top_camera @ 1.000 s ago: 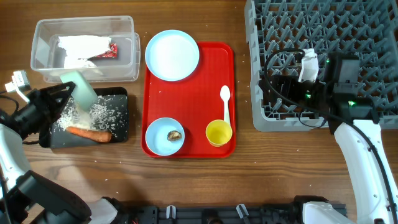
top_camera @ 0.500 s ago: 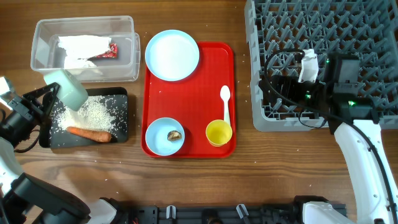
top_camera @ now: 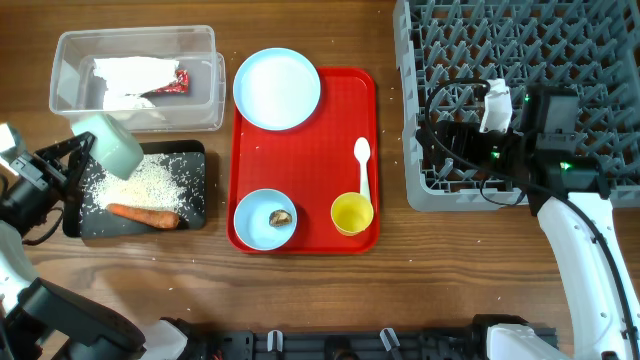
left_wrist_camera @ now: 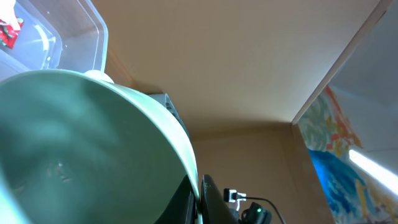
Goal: Sort waste into correct bins and load items into the dishwasher rack
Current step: 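Tip the green bowl over the black tray to pour out the rice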
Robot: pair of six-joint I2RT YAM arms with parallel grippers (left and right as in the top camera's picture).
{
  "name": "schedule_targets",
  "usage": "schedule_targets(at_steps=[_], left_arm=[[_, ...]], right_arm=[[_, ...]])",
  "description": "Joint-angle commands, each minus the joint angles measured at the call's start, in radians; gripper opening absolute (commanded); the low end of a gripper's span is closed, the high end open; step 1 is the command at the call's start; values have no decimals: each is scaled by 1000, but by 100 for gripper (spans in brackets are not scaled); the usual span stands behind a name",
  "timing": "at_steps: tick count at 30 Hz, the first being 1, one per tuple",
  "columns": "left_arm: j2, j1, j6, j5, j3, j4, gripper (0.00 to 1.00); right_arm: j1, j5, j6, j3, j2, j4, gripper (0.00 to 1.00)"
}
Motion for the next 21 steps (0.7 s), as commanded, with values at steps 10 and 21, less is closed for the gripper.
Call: schedule_targets(at_steps=[10,21], left_arm=[[8,5,-146,30,-6,87,4],[6,-19,-136,31,-6,104,4]], right_arm=[[3,6,4,16,8,0,100],[3,6,3,16,8,-1,100]])
